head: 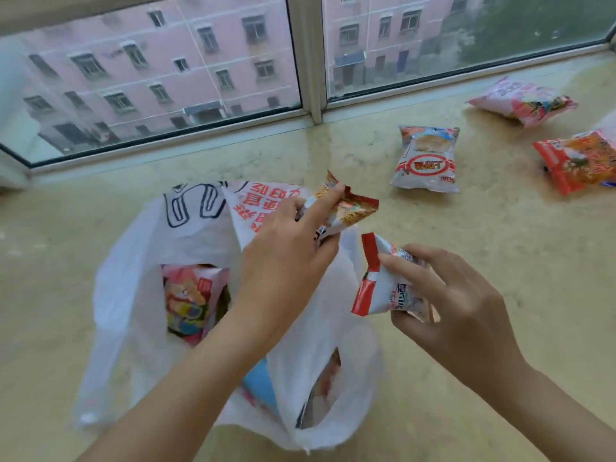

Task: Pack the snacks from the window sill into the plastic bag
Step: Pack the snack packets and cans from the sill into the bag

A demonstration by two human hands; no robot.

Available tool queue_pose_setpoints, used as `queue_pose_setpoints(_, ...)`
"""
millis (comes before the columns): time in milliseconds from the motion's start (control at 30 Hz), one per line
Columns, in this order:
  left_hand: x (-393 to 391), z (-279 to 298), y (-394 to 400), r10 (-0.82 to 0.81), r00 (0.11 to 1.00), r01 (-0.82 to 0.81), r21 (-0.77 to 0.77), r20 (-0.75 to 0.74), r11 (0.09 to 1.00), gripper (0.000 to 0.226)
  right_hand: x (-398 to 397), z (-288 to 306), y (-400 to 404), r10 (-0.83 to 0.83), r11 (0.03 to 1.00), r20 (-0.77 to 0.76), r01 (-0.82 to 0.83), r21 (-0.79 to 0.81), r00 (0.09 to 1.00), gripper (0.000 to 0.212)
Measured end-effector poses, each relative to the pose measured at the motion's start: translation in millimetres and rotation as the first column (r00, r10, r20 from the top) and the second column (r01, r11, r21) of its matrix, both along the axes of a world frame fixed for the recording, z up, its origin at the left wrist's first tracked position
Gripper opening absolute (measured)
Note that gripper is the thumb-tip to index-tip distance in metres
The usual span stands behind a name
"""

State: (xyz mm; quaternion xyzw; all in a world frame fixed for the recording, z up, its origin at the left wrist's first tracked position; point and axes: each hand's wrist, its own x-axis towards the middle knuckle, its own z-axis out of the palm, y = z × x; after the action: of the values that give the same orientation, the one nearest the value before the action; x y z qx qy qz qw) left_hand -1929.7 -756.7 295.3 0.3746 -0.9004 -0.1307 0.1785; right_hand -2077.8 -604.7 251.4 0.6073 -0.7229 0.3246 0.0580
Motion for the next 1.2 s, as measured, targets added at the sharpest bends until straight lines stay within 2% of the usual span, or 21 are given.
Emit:
queue_pose_setpoints(133,66,9,4,0.060,0.998,-0.059,-0.013,0.025,0.998,0.054,64,30,-4,0.064,0.997,0.110,-0.059,-0.049,0.992,0.059)
queue_pose_setpoints(267,129,6,7,0.110,0.967,-0.092,-0.087,0.230,0.992,0.056,128,65,-15,0.172,0.982,0.255,-0.145,-0.121,0.952,0.062)
queue_pose_setpoints(333,154,-9,2,0.106,0.958,-0.067,-0.154,0.268,0.986,0.059,161,68,-22,0.222,0.972,0.256,-0.193,-0.134,0.941,0.063)
queue_pose_setpoints(400,172,-29,-7,0.106,0.968,-0.045,-0.255,0.229,0.966,0.064,186,56,-29,0.218,0.974,0.211,-0.200,-0.102,0.953,0.064)
queue_pose_setpoints(500,183,-52,-19,0.017,0.985,0.042,-0.335,0.172,0.941,0.061,198,23,-39,0.125,0.991,0.118,-0.129,0.024,0.985,0.059)
queue_pose_setpoints(633,183,-79,-31,-0.074,0.965,0.175,-0.411,0.250,0.894,0.083,179,-19,-49,0.054,0.977,-0.116,-0.028,0.211,0.992,0.069)
queue_pose_setpoints(700,174,-88,-36,-0.103,0.948,0.231,-0.428,0.302,0.874,0.086,161,-26,-56,0.045,0.976,-0.205,0.001,0.220,0.978,0.068)
queue_pose_setpoints(800,157,-95,-44,-0.154,0.944,0.276,-0.441,0.292,0.854,0.077,136,-34,-63,0.059,0.976,-0.309,0.011,0.219,0.949,0.060)
queue_pose_setpoints(933,136,-97,-54,-0.213,0.939,0.314,-0.417,0.272,0.853,0.074,104,-40,-63,0.097,0.974,-0.460,0.010,0.225,0.883,0.057)
queue_pose_setpoints(1000,127,-97,-59,-0.177,0.960,0.251,-0.386,0.216,0.888,0.076,95,-48,-63,0.221,0.944,-0.501,-0.055,0.325,0.837,0.059)
queue_pose_setpoints(1067,116,-91,-66,-0.087,0.974,0.158,-0.353,0.209,0.922,0.084,92,-55,-61,0.298,0.881,-0.528,-0.016,0.473,0.796,0.056)
queue_pose_setpoints(1133,107,-84,-69,-0.044,0.967,0.126,-0.322,0.250,0.938,0.085,91,-60,-57,0.269,0.811,-0.495,0.083,0.579,0.827,0.069)
queue_pose_setpoints(1200,105,-83,-67,-0.111,0.936,0.198,-0.239,0.334,0.951,0.080,91,-61,-50,0.228,0.781,-0.452,0.116,0.614,0.862,0.075)
